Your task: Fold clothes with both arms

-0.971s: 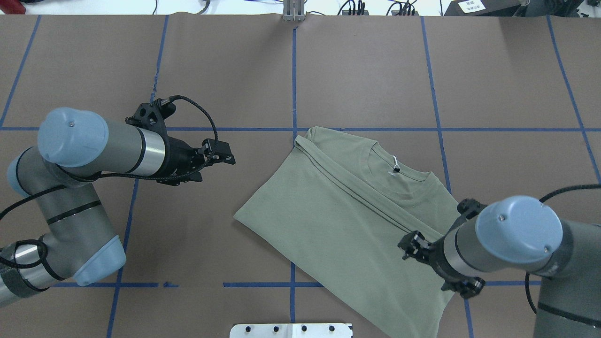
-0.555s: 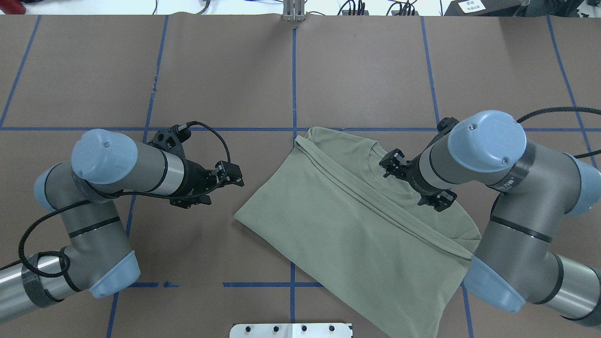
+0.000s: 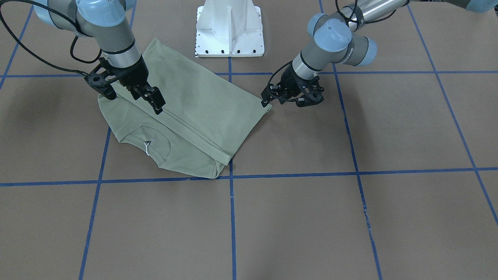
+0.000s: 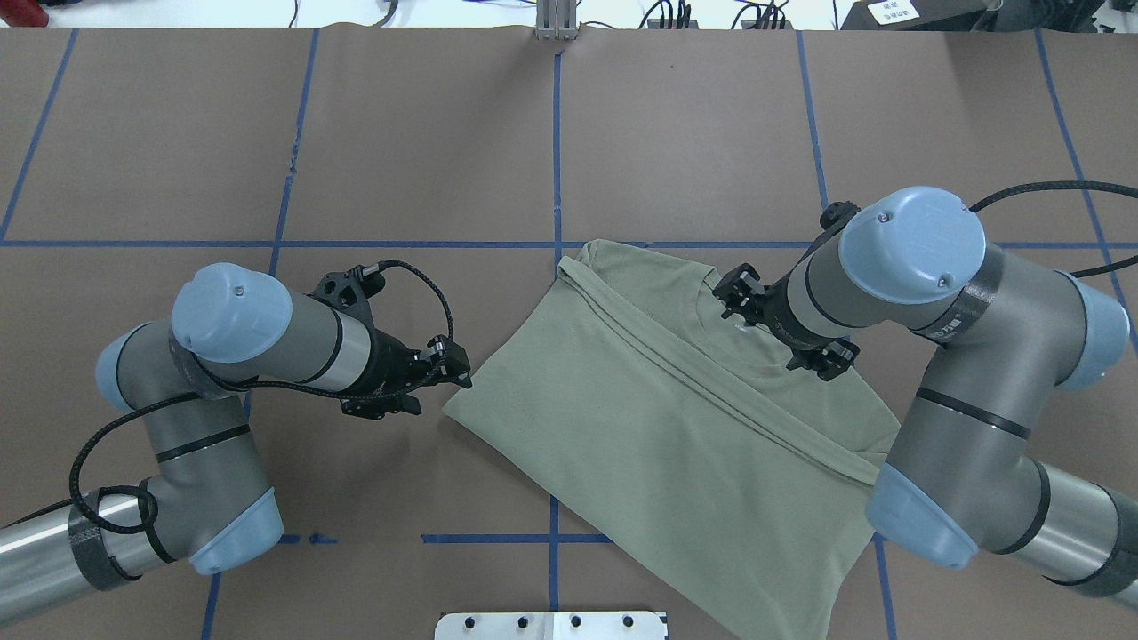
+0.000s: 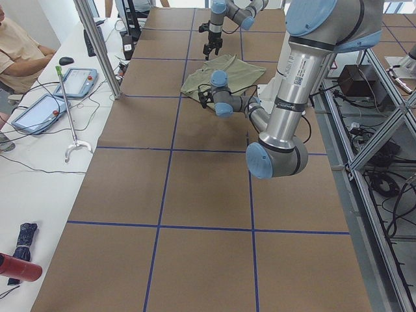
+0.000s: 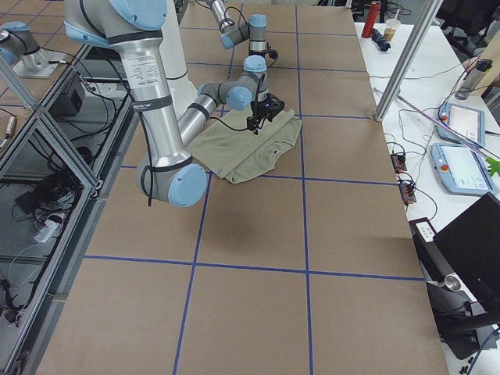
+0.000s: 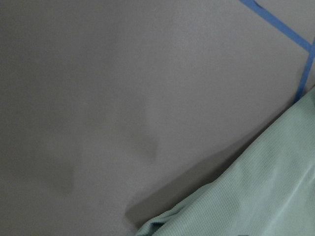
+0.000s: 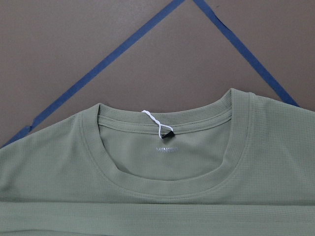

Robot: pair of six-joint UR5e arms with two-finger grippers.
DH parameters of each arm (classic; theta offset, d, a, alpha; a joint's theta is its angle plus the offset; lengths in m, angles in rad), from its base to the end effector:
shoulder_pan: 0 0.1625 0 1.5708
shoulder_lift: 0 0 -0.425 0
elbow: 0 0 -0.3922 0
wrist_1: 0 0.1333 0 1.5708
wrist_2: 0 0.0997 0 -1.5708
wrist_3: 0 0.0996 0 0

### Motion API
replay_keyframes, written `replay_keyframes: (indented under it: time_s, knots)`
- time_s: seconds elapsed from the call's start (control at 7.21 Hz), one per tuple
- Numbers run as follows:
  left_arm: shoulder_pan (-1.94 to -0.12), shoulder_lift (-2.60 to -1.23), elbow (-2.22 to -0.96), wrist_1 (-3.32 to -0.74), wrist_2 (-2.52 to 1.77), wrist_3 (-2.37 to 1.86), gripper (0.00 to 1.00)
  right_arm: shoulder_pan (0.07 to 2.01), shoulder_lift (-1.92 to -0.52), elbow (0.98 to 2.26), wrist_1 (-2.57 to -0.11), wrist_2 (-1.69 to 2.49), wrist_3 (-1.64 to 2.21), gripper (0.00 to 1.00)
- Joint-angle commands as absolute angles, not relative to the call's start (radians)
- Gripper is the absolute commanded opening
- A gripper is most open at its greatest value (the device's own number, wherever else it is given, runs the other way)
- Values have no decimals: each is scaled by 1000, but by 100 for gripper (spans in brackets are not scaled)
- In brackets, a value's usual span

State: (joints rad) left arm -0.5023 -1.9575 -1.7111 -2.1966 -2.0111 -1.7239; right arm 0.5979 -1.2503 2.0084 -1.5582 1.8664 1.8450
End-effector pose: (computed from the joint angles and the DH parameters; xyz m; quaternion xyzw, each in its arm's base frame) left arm 0.5015 -0.3791 0.3043 -0.0879 0.5556 -0.1507 0.8130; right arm -0.4013 -0.3995 0.2951 -0.0748 -0.3889 0.3369 0.8542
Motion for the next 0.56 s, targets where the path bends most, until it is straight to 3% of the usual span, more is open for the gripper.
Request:
replay_keyframes:
  time_s: [0.0, 0.42]
  knots:
    - [-500, -1970, -1691, -2200, -2020, -1724, 70, 601, -1250, 2003, -1557, 1864, 1844, 100]
    - [-482, -1991, -1652, -2200, -2016, -1723, 64, 601, -1250, 1987, -1557, 1864, 1841, 100]
